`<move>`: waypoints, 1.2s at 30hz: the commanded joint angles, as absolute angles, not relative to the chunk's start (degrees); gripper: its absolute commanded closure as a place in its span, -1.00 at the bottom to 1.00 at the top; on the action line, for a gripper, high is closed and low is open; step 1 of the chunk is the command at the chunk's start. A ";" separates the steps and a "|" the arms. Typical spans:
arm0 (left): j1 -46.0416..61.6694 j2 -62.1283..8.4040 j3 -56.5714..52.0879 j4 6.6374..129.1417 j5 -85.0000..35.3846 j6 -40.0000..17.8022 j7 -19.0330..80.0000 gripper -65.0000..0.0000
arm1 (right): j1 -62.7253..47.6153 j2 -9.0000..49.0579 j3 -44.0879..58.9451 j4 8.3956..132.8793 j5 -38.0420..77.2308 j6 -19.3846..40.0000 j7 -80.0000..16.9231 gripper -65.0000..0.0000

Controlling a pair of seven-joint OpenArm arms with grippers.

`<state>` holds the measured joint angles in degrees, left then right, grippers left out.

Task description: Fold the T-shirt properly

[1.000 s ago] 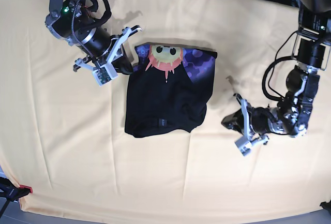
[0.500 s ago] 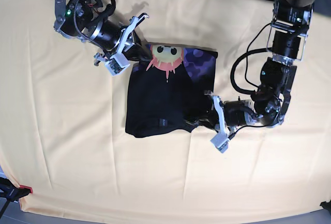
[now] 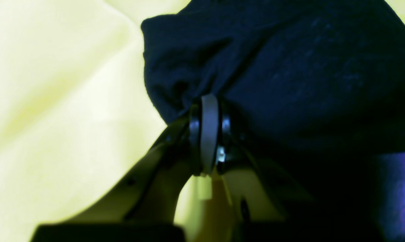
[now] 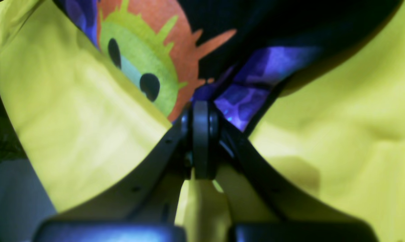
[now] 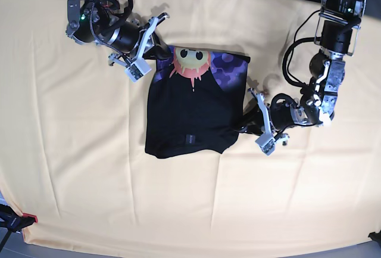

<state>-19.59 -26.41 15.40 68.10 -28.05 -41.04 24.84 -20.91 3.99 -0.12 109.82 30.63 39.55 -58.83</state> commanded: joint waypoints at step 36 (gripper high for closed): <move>1.89 -43.94 -3.81 108.40 -85.00 -40.00 71.24 1.00 | -25.28 8.67 32.95 135.00 80.95 40.00 -70.63 1.00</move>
<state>2.70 -42.89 -3.25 107.79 -83.66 -39.70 72.03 -25.15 8.10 32.91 133.99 79.53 39.72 -71.99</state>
